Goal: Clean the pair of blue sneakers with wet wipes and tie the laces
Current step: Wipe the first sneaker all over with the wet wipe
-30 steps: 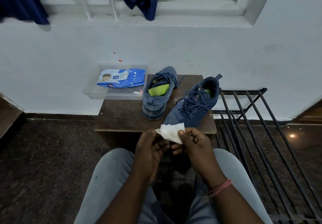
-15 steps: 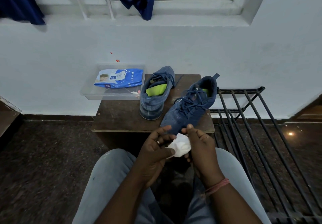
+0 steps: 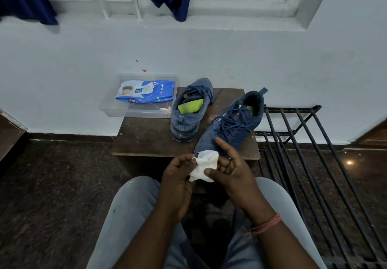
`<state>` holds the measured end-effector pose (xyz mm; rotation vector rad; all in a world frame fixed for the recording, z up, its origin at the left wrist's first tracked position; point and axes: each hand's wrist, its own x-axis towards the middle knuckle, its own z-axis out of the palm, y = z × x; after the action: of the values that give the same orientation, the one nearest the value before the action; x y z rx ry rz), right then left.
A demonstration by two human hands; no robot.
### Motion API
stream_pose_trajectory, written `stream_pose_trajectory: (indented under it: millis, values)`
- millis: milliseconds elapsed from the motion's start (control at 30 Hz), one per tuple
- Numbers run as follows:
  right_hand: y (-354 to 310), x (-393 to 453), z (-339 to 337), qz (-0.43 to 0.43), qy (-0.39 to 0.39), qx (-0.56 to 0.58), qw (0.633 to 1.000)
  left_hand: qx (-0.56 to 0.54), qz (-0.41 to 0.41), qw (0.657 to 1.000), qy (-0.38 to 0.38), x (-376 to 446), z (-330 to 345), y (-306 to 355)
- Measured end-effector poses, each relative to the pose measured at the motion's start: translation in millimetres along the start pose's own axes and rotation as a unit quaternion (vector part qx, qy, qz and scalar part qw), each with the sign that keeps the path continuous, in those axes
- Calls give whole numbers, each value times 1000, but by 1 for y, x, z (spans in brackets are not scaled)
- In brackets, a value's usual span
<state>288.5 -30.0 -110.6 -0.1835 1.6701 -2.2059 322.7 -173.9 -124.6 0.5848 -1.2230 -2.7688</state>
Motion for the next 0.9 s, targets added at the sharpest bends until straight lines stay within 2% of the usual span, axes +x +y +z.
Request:
stream_pose_trajectory:
  millis: [67,133,267,367,400,533,633,700,733,800,867,900]
  values:
    - [0,0,1,-1,24,-1,1000,-1,-20,1000,-11,2,0,-2]
    - [-4,-1,0,-1,67,-9,998,50,-18,998,-25,4,0,-4]
    - [-5,-3,-4,-10,84,-42,996,236,62,969,-39,0,1,-8]
    - [-3,-4,-5,-31,73,-91,993,270,87,959,-7,-3,5,-8]
    - [-1,-3,-6,-34,57,-95,993,261,84,962,11,-2,4,-7]
    - [5,2,-5,10,29,-22,999,85,8,996,34,2,0,-3]
    - [7,1,-7,96,35,16,995,36,23,997,57,5,-4,-1]
    - [4,0,-10,120,64,32,990,40,27,994,96,9,-9,-1]
    - [1,1,-12,101,104,36,989,49,22,992,114,12,-13,-1]
    - [-11,4,-18,1,215,-21,976,56,-12,989,134,15,-16,-1]
    - [-25,9,-20,-124,297,-131,938,58,-70,988,125,16,-16,-5]
    - [-31,11,-20,-174,315,-204,911,61,-103,986,116,17,-14,-8]
